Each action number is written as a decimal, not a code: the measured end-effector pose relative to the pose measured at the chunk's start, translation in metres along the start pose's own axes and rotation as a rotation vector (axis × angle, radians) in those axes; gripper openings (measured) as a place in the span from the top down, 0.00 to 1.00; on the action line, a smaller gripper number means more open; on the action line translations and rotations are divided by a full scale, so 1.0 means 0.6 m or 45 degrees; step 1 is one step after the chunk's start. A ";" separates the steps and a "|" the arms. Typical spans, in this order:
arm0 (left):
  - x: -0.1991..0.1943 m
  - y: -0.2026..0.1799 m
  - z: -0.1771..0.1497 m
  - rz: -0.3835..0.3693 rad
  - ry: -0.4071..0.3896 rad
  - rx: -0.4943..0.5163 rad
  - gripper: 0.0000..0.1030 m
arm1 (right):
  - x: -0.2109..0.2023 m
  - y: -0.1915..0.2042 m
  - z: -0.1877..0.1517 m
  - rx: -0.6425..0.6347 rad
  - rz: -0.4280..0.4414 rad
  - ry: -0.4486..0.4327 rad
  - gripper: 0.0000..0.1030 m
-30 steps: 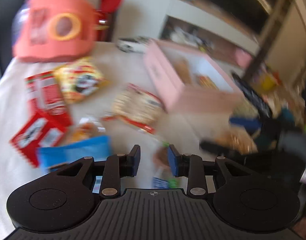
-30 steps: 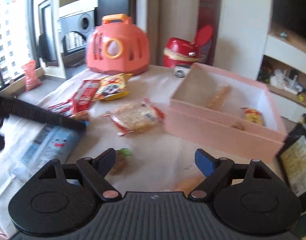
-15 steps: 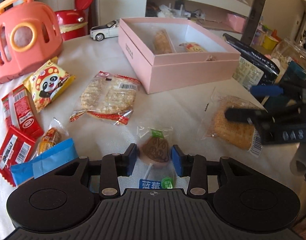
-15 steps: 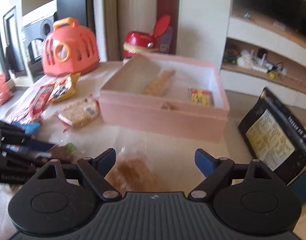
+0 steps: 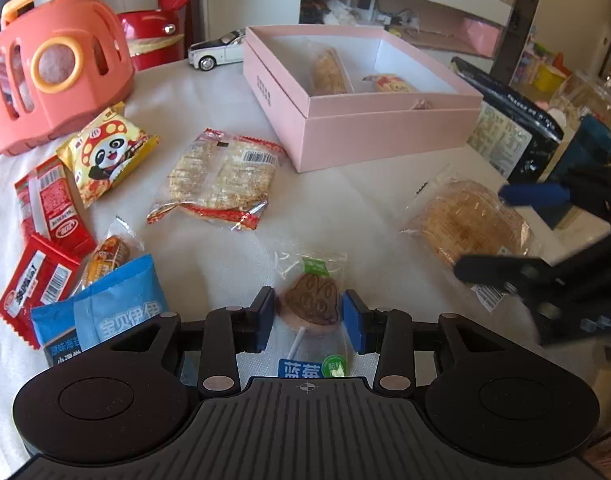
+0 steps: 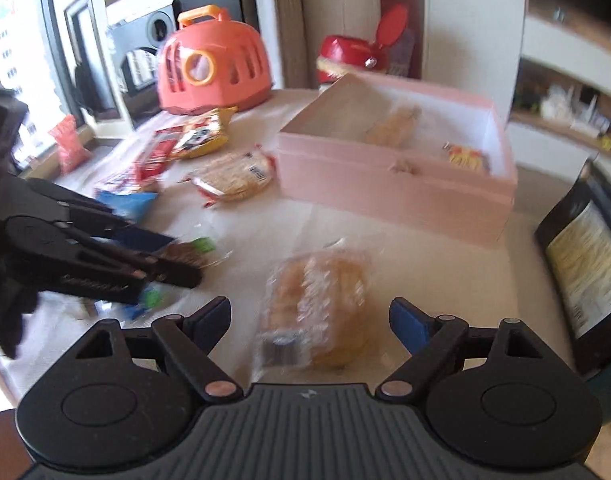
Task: Organize snacks
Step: 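Grasp the lollipop with the left tool while the right tool grasps a round pastry, then carry the lollipop and pastry into the pink box and release them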
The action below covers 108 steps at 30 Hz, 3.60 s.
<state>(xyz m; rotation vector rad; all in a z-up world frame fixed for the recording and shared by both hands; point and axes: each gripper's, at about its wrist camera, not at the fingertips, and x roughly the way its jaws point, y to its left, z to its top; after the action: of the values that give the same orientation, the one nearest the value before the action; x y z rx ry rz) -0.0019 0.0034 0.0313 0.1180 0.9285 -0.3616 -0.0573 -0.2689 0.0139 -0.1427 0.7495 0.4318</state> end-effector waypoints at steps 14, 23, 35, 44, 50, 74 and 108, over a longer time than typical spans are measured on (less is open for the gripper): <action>-0.005 -0.017 -0.009 0.051 0.014 0.016 0.59 | 0.031 0.004 0.003 -0.001 -0.044 0.083 0.43; -0.020 -0.020 -0.033 -0.085 -0.006 -0.090 0.60 | -0.003 -0.002 -0.023 0.048 -0.015 0.078 0.46; -0.151 -0.012 0.159 -0.169 -0.433 -0.043 0.61 | -0.135 -0.075 0.140 0.070 -0.076 -0.267 0.49; 0.066 0.057 0.332 -0.398 -0.345 -0.369 0.59 | 0.013 -0.188 0.306 0.279 -0.100 -0.190 0.49; 0.126 0.101 0.349 -0.370 -0.245 -0.481 0.60 | 0.132 -0.228 0.319 0.357 -0.104 -0.041 0.37; -0.131 0.279 -0.090 0.111 -0.304 -0.732 0.60 | 0.126 0.159 0.210 -0.182 0.119 -0.159 0.23; -0.083 0.164 -0.025 0.053 -0.243 -0.377 0.60 | 0.075 0.035 0.024 -0.021 -0.126 0.022 0.25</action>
<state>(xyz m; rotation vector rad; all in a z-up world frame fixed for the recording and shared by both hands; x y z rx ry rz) -0.0056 0.1118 0.0570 -0.1662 0.7796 -0.1898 -0.0282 -0.2309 -0.0058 -0.1983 0.7523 0.3430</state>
